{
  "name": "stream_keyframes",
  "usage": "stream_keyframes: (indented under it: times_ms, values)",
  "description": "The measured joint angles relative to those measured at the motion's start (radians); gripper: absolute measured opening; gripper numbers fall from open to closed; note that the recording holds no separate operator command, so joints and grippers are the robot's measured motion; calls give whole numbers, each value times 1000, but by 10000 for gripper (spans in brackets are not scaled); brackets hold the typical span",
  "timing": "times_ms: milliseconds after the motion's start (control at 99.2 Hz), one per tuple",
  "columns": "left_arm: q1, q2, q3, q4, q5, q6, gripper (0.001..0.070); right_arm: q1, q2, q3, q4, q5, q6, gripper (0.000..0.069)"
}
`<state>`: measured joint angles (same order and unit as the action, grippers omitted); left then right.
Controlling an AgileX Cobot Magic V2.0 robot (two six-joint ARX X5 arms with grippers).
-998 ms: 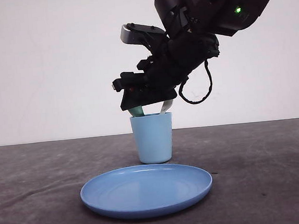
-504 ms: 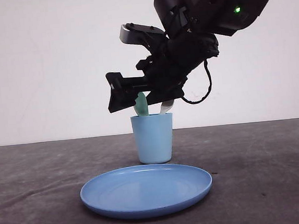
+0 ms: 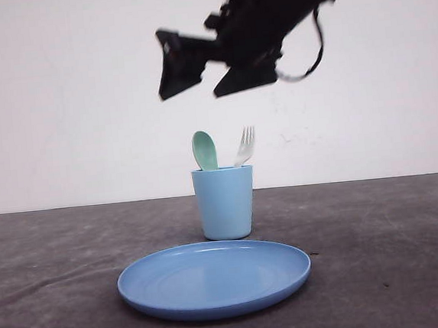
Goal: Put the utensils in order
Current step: 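Lower the spoon into the cup beside the fork, release, lift, then lower the right gripper around the cup rim and grasp the cup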
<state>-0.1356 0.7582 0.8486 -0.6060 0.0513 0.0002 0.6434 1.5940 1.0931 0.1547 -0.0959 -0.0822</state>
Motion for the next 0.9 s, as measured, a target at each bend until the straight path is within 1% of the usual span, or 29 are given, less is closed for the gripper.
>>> stream_keyframes:
  times_ms: [222, 313, 484, 666, 897]
  values:
    - [0, 0, 0, 0, 0, 0, 280, -1, -166, 0, -246, 66, 6, 637]
    - [0, 0, 0, 0, 0, 0, 280, -2, -217, 0, -347, 69, 19, 680]
    - [0, 0, 0, 0, 0, 0, 280, -2, -240, -1, -484, 74, 48, 682]
    - [0, 0, 0, 0, 0, 0, 280, -2, -240, -91, -447, 93, 77, 682]
    - [0, 0, 0, 0, 0, 0, 280, -12, -239, -275, -283, 92, 119, 682]
